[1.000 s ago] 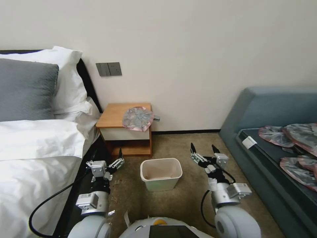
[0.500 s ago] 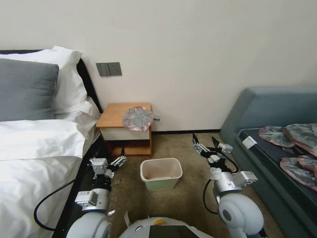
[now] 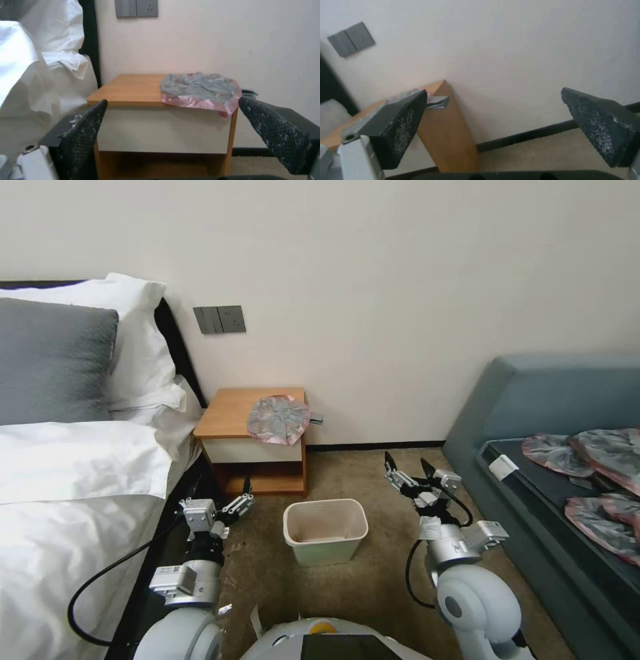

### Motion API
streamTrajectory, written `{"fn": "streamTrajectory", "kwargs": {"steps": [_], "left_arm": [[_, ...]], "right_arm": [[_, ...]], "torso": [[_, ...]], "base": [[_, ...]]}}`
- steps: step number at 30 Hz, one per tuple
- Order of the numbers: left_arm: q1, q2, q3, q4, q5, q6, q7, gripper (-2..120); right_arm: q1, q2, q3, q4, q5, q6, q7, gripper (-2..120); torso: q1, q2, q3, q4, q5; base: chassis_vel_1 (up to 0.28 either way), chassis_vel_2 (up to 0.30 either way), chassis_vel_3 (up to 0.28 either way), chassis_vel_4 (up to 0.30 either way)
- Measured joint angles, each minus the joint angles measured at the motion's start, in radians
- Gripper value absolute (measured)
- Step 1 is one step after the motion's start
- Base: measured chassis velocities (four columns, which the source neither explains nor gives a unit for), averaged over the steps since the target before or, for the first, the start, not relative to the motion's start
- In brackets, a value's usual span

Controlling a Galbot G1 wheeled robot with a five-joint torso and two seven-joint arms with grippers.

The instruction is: Pick up the garbage bag from the table and place it over the trash can.

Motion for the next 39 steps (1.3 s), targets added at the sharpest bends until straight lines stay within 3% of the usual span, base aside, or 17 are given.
{"fn": "streamTrajectory", "kwargs": {"steps": [2,12,19,23,27,33,35,39], "left_arm": [[0.002,0.003,0.0,0.0,-0.003,-0.004,-0.002,100],[0.024,0.027,-0.008,0.0,-0.044,-0.061,-0.006,100],[0.031,0.024,-0.015,0.0,-0.047,-0.064,-0.006,100],[0.043,0.007,-0.027,0.0,-0.047,-0.064,-0.006,100],[0.05,-0.002,-0.029,0.0,-0.041,-0.065,-0.006,100],[0.061,-0.016,-0.03,0.0,-0.028,-0.068,-0.005,100],[0.061,-0.017,-0.03,0.0,-0.027,-0.068,-0.004,100],[0.066,-0.025,-0.025,0.0,-0.039,-0.067,-0.008,100]], "right_arm": [[0.034,-0.03,0.001,-0.023,0.072,-0.001,0.018,100],[0.149,-0.119,-0.03,-0.189,0.154,-0.002,0.025,100],[0.344,-0.107,-0.092,-0.388,0.218,0.007,0.005,100],[0.439,-0.08,-0.124,-0.488,0.316,0.021,-0.008,100],[0.531,-0.063,-0.16,-0.625,0.514,0.025,-0.041,100],[0.592,-0.037,-0.17,-0.718,0.674,0.011,-0.113,100],[0.632,-0.02,-0.176,-0.757,0.825,-0.005,-0.13,100],[0.668,-0.009,-0.176,-0.796,0.948,-0.042,-0.138,100]], "torso": [[0.0,0.0,0.0,0.0002,-0.0001],[0.0,0.0,0.0,0.0001,-0.0005],[0.0,0.0,0.0,0.0001,-0.0001],[0.0,0.0,0.0,0.0004,-0.0002],[0.0,0.0,0.0,-0.0001,-0.0001],[0.0,0.0,0.0,0.0002,0.0],[0.0,0.0,0.0,0.0001,-0.0002],[0.0,0.0,0.0,-0.0001,0.0]], "base": [[0.0,0.0,0.0,0.0],[0.0,0.0,0.0,0.0],[0.0,0.0,0.0,0.0],[0.0,0.0,0.0,0.0],[0.0,0.0,0.0,0.0],[0.0,0.0,0.0,0.0],[0.0,0.0,0.0,0.0],[0.0,0.0,0.0,0.0]]}}
